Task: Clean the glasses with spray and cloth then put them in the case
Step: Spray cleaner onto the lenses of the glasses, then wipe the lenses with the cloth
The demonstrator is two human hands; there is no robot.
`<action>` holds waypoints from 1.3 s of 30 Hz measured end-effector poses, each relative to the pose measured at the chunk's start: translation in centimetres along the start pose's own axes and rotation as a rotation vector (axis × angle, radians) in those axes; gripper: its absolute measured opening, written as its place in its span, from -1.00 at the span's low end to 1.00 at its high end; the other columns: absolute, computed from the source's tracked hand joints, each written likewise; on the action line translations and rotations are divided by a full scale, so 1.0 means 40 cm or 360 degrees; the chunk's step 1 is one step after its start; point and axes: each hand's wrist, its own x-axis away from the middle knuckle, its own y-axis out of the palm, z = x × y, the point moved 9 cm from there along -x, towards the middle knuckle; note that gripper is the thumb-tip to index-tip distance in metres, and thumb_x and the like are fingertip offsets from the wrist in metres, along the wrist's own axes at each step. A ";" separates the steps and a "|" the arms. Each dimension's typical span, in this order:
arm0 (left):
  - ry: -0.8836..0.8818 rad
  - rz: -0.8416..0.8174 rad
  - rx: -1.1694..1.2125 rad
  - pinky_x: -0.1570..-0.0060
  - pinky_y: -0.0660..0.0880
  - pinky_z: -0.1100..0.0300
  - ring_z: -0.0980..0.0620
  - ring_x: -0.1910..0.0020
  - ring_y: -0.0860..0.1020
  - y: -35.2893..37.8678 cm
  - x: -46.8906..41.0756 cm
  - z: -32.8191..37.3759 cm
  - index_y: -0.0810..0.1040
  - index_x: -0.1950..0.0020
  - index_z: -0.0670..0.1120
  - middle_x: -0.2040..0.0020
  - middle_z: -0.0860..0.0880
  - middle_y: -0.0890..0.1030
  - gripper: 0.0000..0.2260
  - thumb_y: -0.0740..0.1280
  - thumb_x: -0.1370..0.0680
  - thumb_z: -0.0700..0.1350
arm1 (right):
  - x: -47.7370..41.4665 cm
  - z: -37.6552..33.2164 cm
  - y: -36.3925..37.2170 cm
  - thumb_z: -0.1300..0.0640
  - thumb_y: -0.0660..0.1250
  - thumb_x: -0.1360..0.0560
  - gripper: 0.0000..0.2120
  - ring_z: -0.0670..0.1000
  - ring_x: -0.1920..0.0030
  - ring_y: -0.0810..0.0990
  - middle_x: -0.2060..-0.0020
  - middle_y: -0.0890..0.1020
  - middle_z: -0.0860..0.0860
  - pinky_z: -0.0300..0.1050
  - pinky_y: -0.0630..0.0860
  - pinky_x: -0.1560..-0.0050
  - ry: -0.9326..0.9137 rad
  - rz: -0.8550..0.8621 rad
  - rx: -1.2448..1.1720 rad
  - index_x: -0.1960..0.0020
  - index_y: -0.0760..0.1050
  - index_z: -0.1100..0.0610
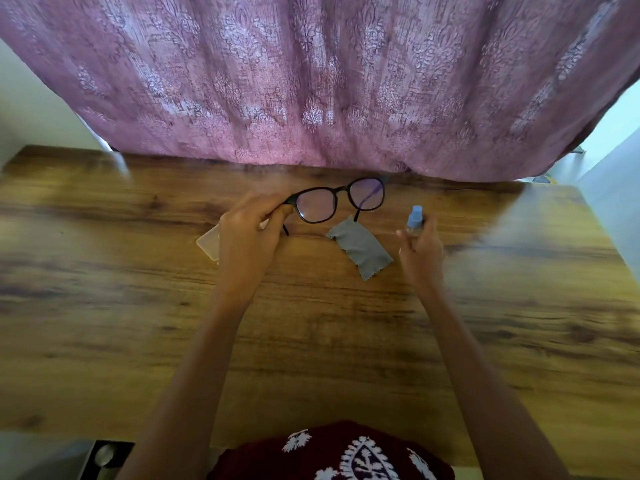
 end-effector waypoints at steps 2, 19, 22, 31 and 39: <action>0.0010 0.0011 -0.0011 0.13 0.46 0.34 0.22 0.14 0.52 -0.001 0.005 0.000 0.68 0.01 -0.21 0.13 0.00 0.65 -0.86 0.40 -0.46 -0.29 | 0.003 0.025 0.009 0.18 0.30 -0.56 -0.80 0.13 0.07 0.55 0.05 0.54 0.12 -0.14 0.34 0.17 0.0057 -0.0007 0.0034 -0.12 0.33 0.19; -0.0032 0.0017 -0.0020 0.08 0.41 0.45 0.09 0.15 0.54 -0.010 0.022 0.002 0.67 0.00 -0.21 0.12 0.11 0.56 -0.84 0.39 -0.45 -0.33 | 0.047 0.057 -0.046 0.08 0.49 -0.40 -0.49 -0.04 -0.01 0.46 -0.02 0.50 0.04 -0.17 0.45 0.03 0.0161 0.0359 0.0040 -0.24 0.37 0.21; -0.0030 0.0019 -0.0031 0.09 0.39 0.49 0.08 0.15 0.54 -0.010 0.023 0.001 0.67 0.01 -0.22 0.12 0.10 0.56 -0.85 0.40 -0.45 -0.33 | 0.105 -0.040 -0.078 0.11 0.41 -0.47 -0.69 -0.03 0.06 0.42 0.06 0.51 0.11 -0.19 0.39 0.08 -0.0332 0.0660 0.0243 -0.10 0.43 0.25; -0.0065 0.0005 -0.0011 0.07 0.41 0.45 0.23 0.12 0.50 -0.014 0.022 0.000 0.68 0.01 -0.19 0.12 0.12 0.57 -0.85 0.39 -0.46 -0.31 | 0.110 -0.030 0.126 0.06 0.29 -0.57 -0.68 0.01 0.11 0.54 -0.04 0.53 0.11 -0.17 0.47 0.25 -0.0219 -0.0193 0.0664 -0.22 0.39 0.22; -0.0049 0.0011 0.0005 0.12 0.42 0.39 0.15 0.15 0.53 -0.020 0.020 0.000 0.67 0.00 -0.19 0.14 0.11 0.56 -0.85 0.39 -0.46 -0.30 | 0.082 0.004 0.133 0.16 0.35 -0.52 -0.84 0.02 0.10 0.60 0.12 0.62 0.07 -0.20 0.41 0.18 0.0243 -0.0236 0.0506 -0.07 0.54 0.21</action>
